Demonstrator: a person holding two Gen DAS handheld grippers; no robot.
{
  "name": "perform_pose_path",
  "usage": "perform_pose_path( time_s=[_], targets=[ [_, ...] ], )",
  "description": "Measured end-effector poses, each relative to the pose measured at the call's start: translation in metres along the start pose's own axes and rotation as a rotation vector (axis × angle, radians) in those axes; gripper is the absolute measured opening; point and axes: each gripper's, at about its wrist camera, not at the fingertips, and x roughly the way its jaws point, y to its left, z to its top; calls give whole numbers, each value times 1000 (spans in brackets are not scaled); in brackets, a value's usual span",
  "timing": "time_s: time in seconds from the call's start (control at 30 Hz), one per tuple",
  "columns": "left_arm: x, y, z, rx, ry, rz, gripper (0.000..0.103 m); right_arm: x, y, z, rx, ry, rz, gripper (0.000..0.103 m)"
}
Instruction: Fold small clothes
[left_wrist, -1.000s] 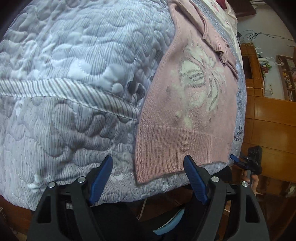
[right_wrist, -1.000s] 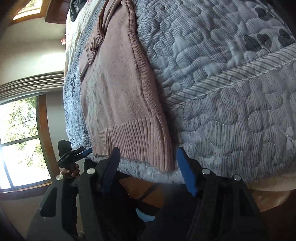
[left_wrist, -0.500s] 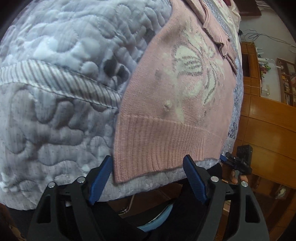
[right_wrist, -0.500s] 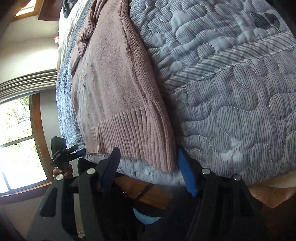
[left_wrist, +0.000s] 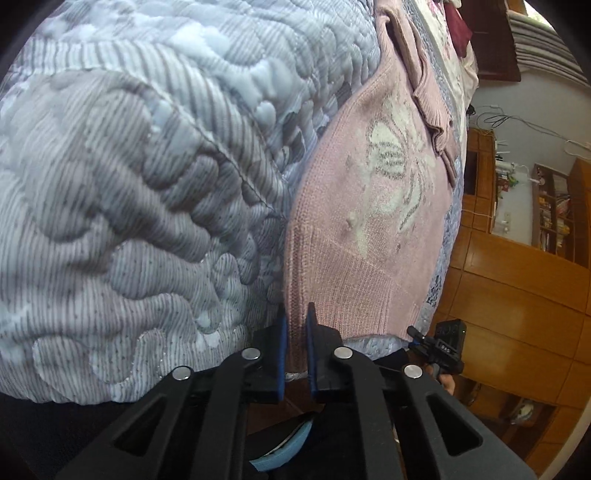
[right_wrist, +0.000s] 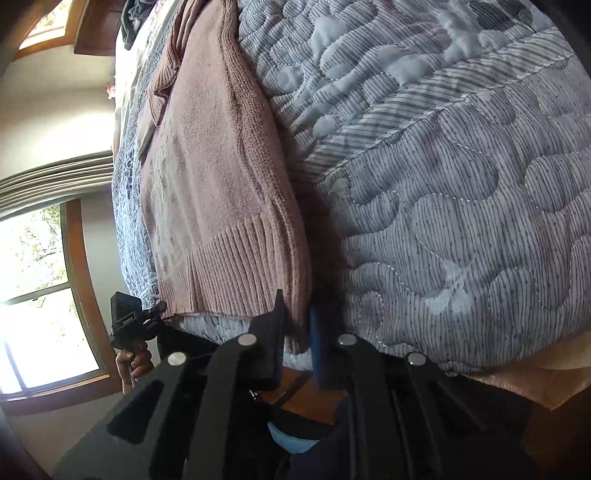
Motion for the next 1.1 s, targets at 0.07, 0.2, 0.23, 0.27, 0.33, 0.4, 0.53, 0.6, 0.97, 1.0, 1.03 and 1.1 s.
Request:
perform_pose_path(
  time_s=[0.07,0.2,0.23,0.27,0.33,0.4,0.53,0.6,0.97,1.0,1.03,1.1],
  targets=[
    [-7,-2,-5,-2,-20,-35,7,-9,2,-4,-10,-23,24,9],
    [-26,-10,-11,-9,-71,-120,7,-34,10,-8,-14,-80,116,8],
    [-31,-15,-12,-2,-84,-139,7,-41,14,-9,-15,-96,142,8],
    [-36,-22,-13,6,-95,-156,7,-48,17,-9,-18,-113,165,8],
    [-45,-33,-15,22,-117,-188,7,-61,23,-10,-17,-147,224,8],
    [-53,-45,-13,32,-139,-215,7,-70,29,-9,-16,-170,273,8],
    [-70,-69,-5,45,-187,-277,6,-85,42,3,-13,-198,356,8],
    [-79,-82,0,60,-209,-304,6,-92,50,10,-15,-213,387,8],
    [-115,-132,71,65,-319,-360,6,-123,108,92,-74,-296,428,7],
    [-115,-135,81,61,-325,-359,6,-123,111,101,-77,-299,421,7],
    [-114,-139,93,55,-332,-354,6,-122,114,111,-77,-303,415,7],
    [-112,-145,116,48,-341,-337,7,-119,118,134,-68,-313,401,7]
  ],
)
